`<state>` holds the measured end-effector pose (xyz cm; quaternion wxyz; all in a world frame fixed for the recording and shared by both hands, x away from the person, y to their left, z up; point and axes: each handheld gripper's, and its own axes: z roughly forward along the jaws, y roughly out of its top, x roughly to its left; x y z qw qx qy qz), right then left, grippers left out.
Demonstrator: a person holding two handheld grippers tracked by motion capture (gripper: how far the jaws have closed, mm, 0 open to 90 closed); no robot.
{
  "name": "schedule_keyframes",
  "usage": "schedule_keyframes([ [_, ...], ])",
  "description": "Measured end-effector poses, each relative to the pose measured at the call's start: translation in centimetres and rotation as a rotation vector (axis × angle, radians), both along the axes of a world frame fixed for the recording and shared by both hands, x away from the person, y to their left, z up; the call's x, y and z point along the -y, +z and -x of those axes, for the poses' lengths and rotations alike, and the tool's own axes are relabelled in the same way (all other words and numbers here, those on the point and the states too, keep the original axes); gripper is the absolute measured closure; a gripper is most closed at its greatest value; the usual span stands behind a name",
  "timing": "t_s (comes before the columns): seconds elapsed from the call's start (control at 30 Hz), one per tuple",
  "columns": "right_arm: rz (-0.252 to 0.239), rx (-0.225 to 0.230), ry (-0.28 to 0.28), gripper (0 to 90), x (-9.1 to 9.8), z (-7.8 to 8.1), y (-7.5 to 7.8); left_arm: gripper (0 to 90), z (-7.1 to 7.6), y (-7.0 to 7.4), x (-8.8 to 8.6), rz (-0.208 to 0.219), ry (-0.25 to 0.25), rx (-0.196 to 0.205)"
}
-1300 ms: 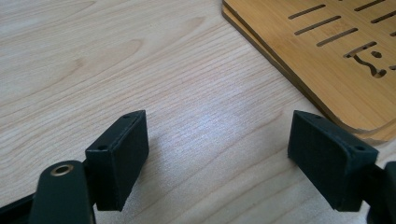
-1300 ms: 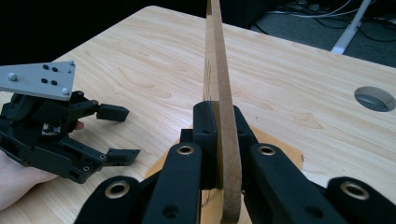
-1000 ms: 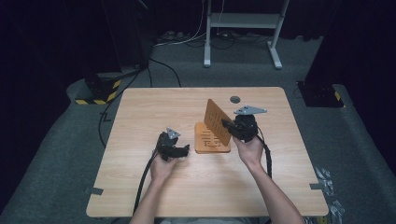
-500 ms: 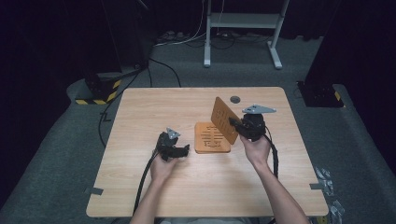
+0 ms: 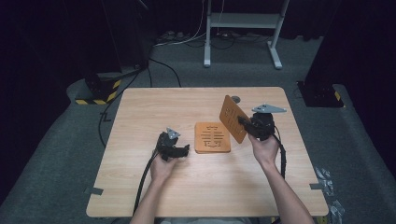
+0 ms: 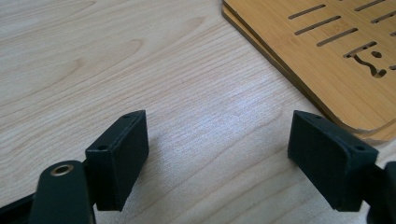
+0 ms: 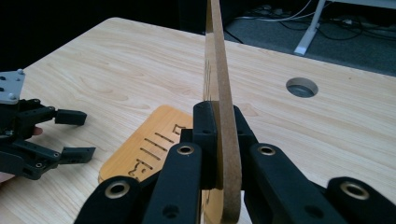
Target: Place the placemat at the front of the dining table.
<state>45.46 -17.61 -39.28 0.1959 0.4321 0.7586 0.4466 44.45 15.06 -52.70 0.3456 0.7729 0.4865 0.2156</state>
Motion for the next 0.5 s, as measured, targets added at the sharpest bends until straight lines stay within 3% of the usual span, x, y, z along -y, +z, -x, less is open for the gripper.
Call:
schedule_keyframes([
  [0.5,-0.001,0.002,-0.046,86.6,2.1,0.0,0.2,20.4,0.0,0.0,0.0,0.001,0.000,0.000],
])
